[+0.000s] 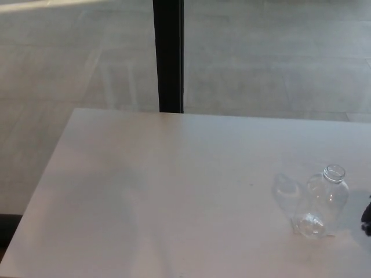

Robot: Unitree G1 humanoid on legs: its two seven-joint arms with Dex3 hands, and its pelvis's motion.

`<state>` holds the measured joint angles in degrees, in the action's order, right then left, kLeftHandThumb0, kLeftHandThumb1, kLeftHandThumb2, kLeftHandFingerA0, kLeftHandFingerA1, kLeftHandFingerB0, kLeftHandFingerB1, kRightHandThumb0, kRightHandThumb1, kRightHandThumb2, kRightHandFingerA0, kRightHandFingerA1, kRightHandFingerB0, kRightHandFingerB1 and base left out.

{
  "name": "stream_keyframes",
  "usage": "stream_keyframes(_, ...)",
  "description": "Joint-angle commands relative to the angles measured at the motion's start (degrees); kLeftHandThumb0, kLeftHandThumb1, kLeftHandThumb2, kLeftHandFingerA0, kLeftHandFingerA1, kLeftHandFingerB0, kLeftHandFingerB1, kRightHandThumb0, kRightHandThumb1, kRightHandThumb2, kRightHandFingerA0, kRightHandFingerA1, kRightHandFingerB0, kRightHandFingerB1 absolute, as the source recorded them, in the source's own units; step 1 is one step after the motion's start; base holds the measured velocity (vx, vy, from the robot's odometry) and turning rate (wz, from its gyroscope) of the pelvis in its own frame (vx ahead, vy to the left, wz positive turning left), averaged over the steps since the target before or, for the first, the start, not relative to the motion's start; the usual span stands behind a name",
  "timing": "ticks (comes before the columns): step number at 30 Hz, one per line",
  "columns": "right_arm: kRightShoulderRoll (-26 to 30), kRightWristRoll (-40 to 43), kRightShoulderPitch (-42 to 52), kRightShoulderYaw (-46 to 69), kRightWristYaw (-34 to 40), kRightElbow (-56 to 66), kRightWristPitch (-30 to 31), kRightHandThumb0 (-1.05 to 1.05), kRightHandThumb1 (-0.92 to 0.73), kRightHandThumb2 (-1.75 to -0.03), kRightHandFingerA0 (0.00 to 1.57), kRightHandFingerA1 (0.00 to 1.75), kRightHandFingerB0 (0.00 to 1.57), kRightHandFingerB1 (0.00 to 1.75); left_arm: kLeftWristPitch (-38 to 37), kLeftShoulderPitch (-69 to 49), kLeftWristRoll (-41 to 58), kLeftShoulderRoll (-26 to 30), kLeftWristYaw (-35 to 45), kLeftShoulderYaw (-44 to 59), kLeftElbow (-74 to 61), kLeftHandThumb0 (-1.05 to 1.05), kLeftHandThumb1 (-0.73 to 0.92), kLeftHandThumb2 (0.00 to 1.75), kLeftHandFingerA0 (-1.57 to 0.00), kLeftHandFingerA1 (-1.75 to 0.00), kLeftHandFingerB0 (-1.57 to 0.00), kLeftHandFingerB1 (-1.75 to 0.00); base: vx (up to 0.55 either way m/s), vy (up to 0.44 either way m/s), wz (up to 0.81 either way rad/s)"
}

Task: The robot uses its right hand to grab and lift the lid of the spray bottle kept in the middle of the desk and places the lid on the right side of the bottle

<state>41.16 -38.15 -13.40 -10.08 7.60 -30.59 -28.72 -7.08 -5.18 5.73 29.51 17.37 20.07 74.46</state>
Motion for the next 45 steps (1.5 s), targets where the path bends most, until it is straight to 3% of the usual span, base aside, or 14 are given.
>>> stream_keyframes(1,0.3,-4.6,0.1,-3.2,-1.0,-0.3,6.0,-0.55,-0.59,-0.93,0.5,0.73,0.3,0.48,-1.3,0.1,-0.2,0.9,-0.6,-0.2,0.2,-0.85,0.89,0.67,-0.57,-0.48,-0.4,-0.39,0.0,0.0,0.0)
stream_keyframes(2,0.6,-5.3,-0.1,-3.9,-0.5,-0.8,6.0,-0.54,-0.71,-0.62,0.45,0.63,0.33,0.31,-1.4,0.0,-0.1,0.9,-0.4,-0.2,0.0,-0.86,0.9,0.67,-0.58,-0.51,-0.41,-0.4,0.0,0.0,0.0)
stream_keyframes(4,0.9,-6.0,-0.1,-4.9,-1.6,-0.3,7.6,-0.65,-0.55,-0.89,0.25,0.62,0.14,0.42,-0.9,0.2,0.1,0.9,-0.5,0.0,0.1,-0.85,0.88,0.67,-0.58,-0.5,-0.41,-0.39,0.0,0.0,0.0)
stream_keyframes(7,1.8,-7.3,0.3,-6.1,-2.5,1.3,9.5,-0.68,-0.69,-0.61,0.11,0.62,0.15,0.29,-0.4,0.2,0.1,0.9,-0.4,-0.2,0.0,-0.84,0.88,0.67,-0.58,-0.5,-0.41,-0.39,0.0,0.0,0.0)
stream_keyframes(10,2.5,-3.1,1.2,-5.2,-8.3,2.9,9.0,-0.91,-0.56,-0.89,0.0,0.03,0.1,0.18,-1.2,0.1,-0.3,1.0,-0.7,-0.6,0.1,-0.86,0.89,0.67,-0.58,-0.51,-0.42,-0.39,0.0,0.0,0.0)
stream_keyframes(17,4.1,0.3,3.3,-2.8,-12.6,6.7,9.9,-0.93,-0.55,-0.87,0.0,0.0,0.0,0.04,-1.7,-0.3,-0.1,1.1,0.0,-0.6,-0.2,-0.84,0.89,0.67,-0.57,-0.51,-0.41,-0.4,0.0,0.0,0.0)
stream_keyframes(18,4.4,0.7,3.7,-2.3,-13.3,7.3,10.4,-0.98,-0.58,-0.94,0.0,0.08,0.0,0.02,-0.8,0.0,0.2,1.1,0.2,-0.4,0.1,-0.82,0.69,1.1,-0.48,-0.6,-0.32,-0.51,0.0,0.0,0.0)
stream_keyframes(19,4.7,1.3,4.1,-1.6,-14.3,7.9,10.9,-0.99,-0.58,-0.94,0.0,0.07,0.0,0.0,-1.6,-0.2,0.0,0.9,-0.6,-0.4,0.1,-0.85,0.88,0.66,-0.57,-0.49,-0.42,-0.4,0.0,0.0,0.0)
stream_keyframes(31,13.6,13.2,6.8,10.4,-27.3,12.8,12.3,-1.03,-0.51,-0.89,0.0,0.0,0.0,0.02,-0.9,-0.1,0.1,1.1,0.3,-0.2,0.2,-0.85,0.9,0.67,-0.54,-0.49,-0.39,-0.38,0.0,0.0,0.0)
stream_keyframes(32,14.3,13.9,7.6,11.7,-28.1,13.3,12.8,-1.04,-0.68,-0.6,0.0,0.0,0.0,0.0,-0.7,-0.2,0.2,1.1,0.5,-0.2,0.2,-0.84,0.9,0.67,-0.54,-0.49,-0.39,-0.38,0.0,0.0,0.0)
stream_keyframes(36,18.2,19.5,13.6,22.2,-30.2,12.7,14.1,-1.04,-0.56,-0.93,0.0,0.0,0.0,0.0,-0.7,-0.3,0.3,1.1,-0.1,-0.1,0.1,-0.83,0.89,0.67,-0.56,-0.49,-0.4,-0.39,0.0,0.0,0.0)
stream_keyframes(39,16.1,25.0,16.5,31.5,-29.1,8.2,16.0,-0.88,-0.63,-0.6,0.0,0.03,0.09,0.31,-0.5,0.2,0.0,1.1,-0.8,-0.3,0.3,-0.83,0.9,0.66,-0.58,-0.49,-0.4,-0.39,0.0,0.0,0.0)
stream_keyframes(40,14.1,26.7,17.0,35.1,-27.9,7.4,19.4,-0.87,-0.52,-0.92,0.08,0.05,0.15,0.4,-0.7,0.2,-0.1,1.1,-0.7,-0.4,0.3,-0.83,0.9,0.67,-0.59,-0.5,-0.4,-0.39,0.0,0.0,0.0)
stream_keyframes(45,0.8,38.8,12.8,51.2,-14.6,-3.2,23.5,-0.57,-0.56,-0.57,0.33,0.47,0.36,0.34,-0.5,0.3,0.2,1.2,-0.6,-0.1,0.1,-0.83,0.89,0.66,-0.58,-0.51,-0.42,-0.39,0.0,0.0,0.0)
